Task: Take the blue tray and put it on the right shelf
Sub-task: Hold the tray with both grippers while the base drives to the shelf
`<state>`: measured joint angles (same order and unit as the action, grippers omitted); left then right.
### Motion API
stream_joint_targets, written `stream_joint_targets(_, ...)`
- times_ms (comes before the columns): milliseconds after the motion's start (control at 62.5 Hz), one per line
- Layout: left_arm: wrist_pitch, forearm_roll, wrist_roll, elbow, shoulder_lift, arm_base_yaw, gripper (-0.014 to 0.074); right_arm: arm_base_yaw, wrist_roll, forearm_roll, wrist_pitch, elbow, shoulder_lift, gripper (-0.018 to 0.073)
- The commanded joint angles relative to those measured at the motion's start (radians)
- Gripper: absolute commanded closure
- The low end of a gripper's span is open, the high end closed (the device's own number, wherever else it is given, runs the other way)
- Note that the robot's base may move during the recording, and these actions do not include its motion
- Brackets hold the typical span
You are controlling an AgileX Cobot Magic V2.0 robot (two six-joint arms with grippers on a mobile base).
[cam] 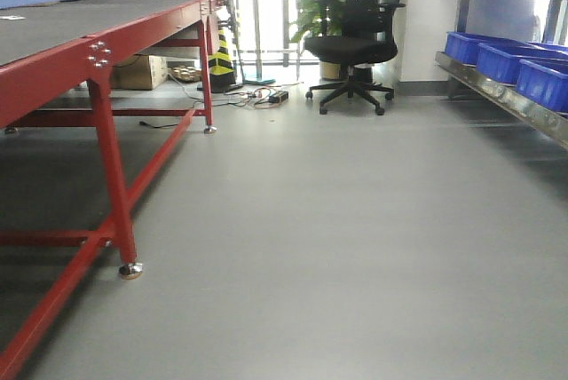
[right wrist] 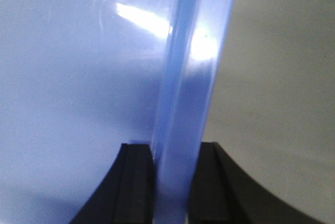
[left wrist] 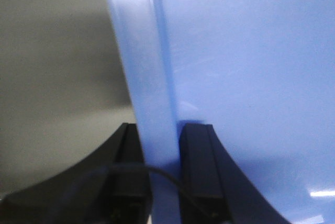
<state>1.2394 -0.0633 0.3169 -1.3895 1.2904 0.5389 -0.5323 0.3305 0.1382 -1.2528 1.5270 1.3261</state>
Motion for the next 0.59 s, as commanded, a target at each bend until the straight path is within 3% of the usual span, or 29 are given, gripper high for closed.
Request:
stream_joint_targets(0,0.097,-0.059,-0.056,-0.025,-0.022,0.021,0.0645,-0.007,-0.017,-0.04,-0.027,0.032,-0.031,0.0505)
stream_joint_targets(576,0.097,-0.061,-0.056,-0.025,-0.022,0.021,0.0645,-0.007,-0.017,-0.04,-0.027,0.032,-0.031,0.0505)
